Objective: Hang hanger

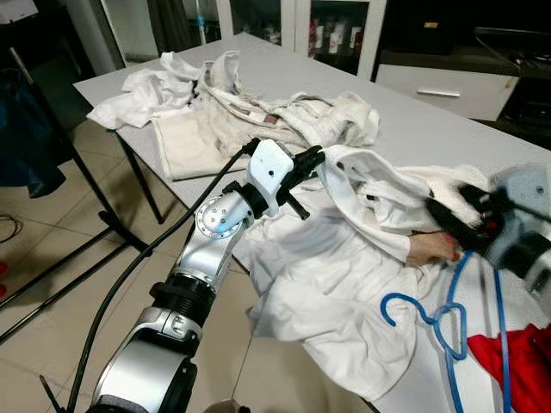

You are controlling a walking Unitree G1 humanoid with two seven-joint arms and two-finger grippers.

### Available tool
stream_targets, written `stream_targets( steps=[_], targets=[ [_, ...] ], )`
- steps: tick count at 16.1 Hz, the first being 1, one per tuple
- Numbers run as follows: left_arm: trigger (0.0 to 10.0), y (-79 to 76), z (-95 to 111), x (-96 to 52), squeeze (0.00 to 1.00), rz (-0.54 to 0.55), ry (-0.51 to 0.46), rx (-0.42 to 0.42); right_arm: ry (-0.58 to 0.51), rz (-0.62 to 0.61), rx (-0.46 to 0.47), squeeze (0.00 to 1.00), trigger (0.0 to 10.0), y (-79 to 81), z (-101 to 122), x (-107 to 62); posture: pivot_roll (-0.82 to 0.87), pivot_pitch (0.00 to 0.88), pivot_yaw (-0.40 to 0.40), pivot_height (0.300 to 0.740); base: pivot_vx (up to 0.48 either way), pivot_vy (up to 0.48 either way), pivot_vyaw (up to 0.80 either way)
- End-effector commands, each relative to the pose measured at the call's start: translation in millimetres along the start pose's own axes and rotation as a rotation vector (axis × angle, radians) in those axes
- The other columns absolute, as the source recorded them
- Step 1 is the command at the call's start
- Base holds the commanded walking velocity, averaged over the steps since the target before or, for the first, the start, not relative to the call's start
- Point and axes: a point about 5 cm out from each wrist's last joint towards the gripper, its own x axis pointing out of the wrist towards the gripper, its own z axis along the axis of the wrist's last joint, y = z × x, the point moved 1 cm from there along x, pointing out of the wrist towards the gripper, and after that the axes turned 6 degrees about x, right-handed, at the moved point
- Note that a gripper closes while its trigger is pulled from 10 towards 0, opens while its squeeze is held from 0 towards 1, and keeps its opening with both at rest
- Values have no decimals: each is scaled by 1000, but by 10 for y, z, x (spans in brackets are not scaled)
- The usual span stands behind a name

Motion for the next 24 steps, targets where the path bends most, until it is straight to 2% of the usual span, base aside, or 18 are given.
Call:
stream_targets(
  steps=[1,3,4,9,11,13,17,19,21,24],
  targets=[
    [10000,28,21,-2,0,1,-3,5,30,2,-45,0,10000,50,-60,11,-32,15,72,723,0,0,0],
    [10000,24,13,-12,0,2,-1,5,69,60,-77,0,10000,177,-122,-39,-33,14,72,723,0,0,0],
    [10000,12,6,-10,0,0,0,4,104,35,-123,0,10000,158,-185,-75,-43,10,71,723,0,0,0],
    [10000,-8,18,17,0,-14,-5,12,161,-23,-137,0,10000,197,-316,-165,-56,7,70,723,0,0,0],
    [10000,-24,12,15,0,-21,-4,12,196,-103,-87,0,10000,159,-450,-222,-60,6,73,723,0,0,0],
    [10000,-32,9,16,0,-27,-3,13,216,-123,-25,0,10000,266,-556,-224,-67,6,76,723,0,0,0],
    [10000,-50,24,38,0,-39,-9,22,238,-240,27,0,10000,272,-676,-194,-67,6,82,723,0,0,0],
    [10000,-51,24,39,0,-41,-8,22,255,-256,57,0,10000,299,-710,-184,-68,6,82,723,0,0,0],
    [10000,-51,24,40,0,-41,-8,24,280,-283,50,0,10000,288,-761,-179,-66,4,81,723,0,0,0],
    [10000,-40,28,45,0,-35,-9,25,350,-285,73,0,10000,295,-885,-202,-63,8,77,723,0,0,0]
  ],
)
